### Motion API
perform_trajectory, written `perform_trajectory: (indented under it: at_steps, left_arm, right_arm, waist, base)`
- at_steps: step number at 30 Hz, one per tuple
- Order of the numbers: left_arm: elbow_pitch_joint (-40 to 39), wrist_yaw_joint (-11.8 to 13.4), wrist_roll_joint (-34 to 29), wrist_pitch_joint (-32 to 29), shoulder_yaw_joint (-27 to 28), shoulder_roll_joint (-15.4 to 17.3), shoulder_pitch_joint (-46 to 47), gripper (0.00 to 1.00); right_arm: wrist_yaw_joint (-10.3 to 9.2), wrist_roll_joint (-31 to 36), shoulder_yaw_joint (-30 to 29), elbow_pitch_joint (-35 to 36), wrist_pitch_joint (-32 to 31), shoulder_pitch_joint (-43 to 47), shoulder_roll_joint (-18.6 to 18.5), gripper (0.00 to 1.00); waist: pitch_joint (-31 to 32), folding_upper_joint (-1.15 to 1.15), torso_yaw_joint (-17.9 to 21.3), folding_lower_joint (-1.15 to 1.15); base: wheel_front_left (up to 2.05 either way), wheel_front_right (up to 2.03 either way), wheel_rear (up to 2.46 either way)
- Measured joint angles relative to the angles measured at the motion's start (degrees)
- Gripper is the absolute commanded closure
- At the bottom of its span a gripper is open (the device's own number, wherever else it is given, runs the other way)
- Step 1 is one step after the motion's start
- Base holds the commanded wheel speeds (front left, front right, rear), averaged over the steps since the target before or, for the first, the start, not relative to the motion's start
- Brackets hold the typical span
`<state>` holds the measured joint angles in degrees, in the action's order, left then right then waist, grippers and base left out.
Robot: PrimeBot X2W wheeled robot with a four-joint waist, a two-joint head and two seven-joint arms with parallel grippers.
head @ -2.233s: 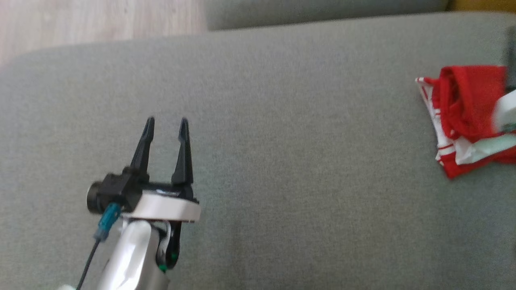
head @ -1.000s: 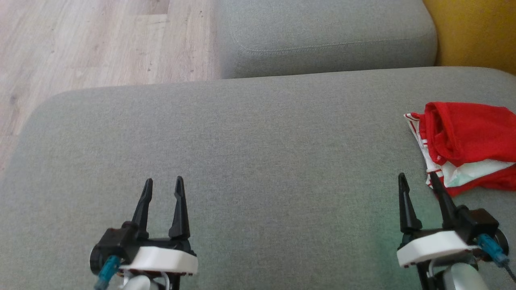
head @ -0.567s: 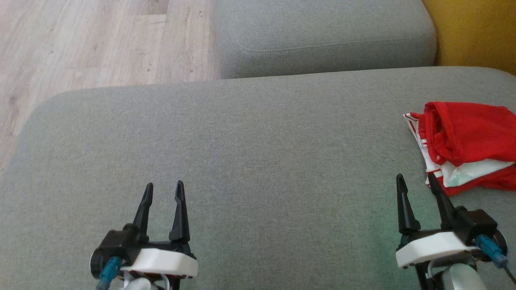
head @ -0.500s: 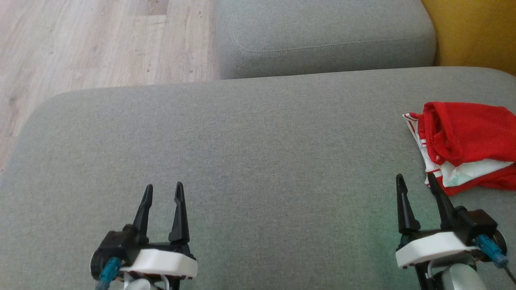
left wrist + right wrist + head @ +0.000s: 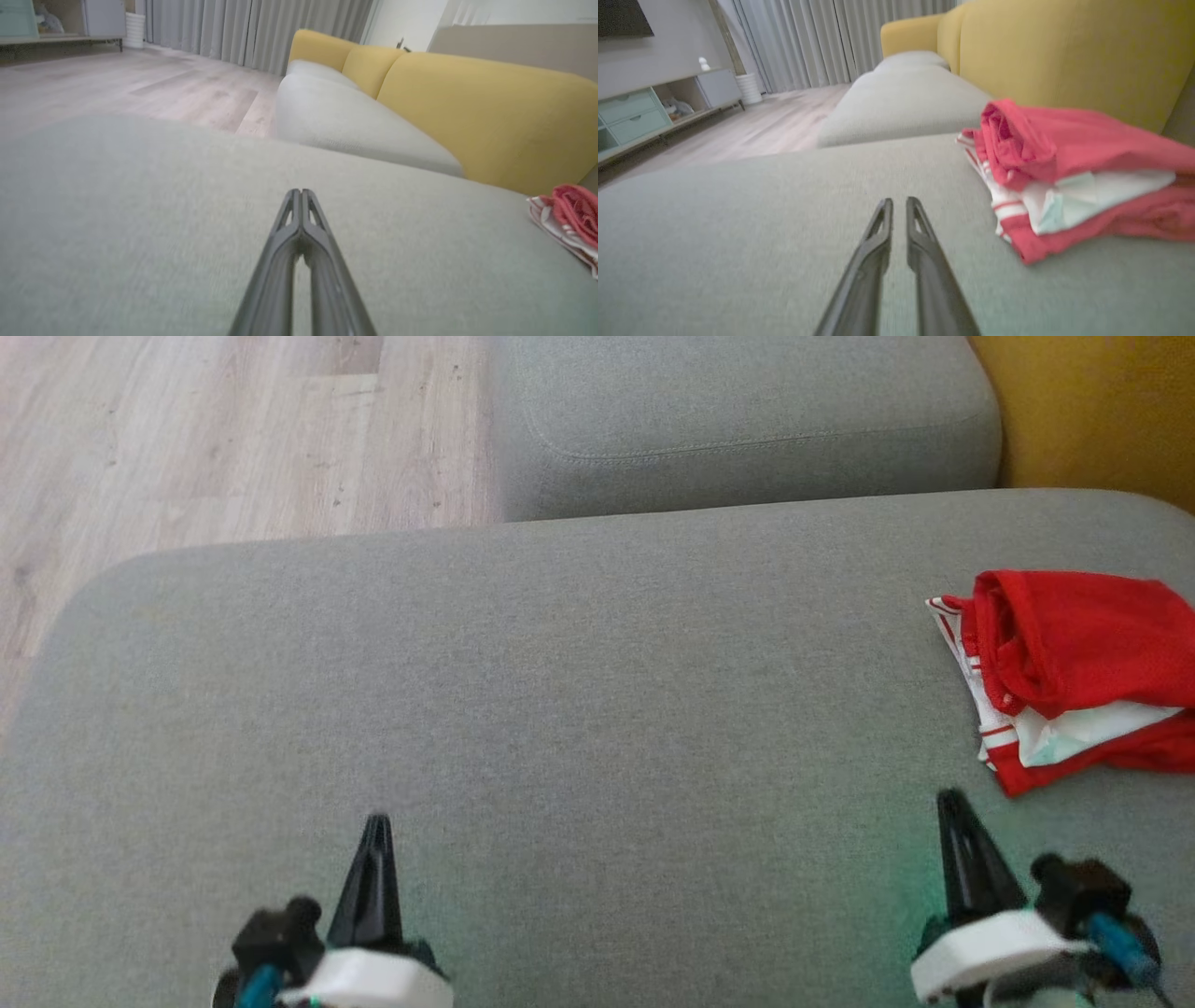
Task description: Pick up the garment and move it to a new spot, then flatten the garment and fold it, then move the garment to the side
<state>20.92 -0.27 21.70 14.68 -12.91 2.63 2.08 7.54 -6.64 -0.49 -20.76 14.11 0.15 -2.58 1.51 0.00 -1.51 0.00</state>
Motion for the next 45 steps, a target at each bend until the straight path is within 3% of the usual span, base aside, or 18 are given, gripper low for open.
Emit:
perform_trajectory:
  at_steps: [45]
  left_arm:
    - [-0.5,-2.3,24.9,-7.6,5.7,0.0,-1.3,1.00]
  right_arm:
    - [0.00,-30.1,-2.2,0.5,-7.2,0.4,0.1,1.00]
  waist:
    - [-0.6,0.00,0.5,0.00]
  base:
    - [0.00,0.00,0.00]
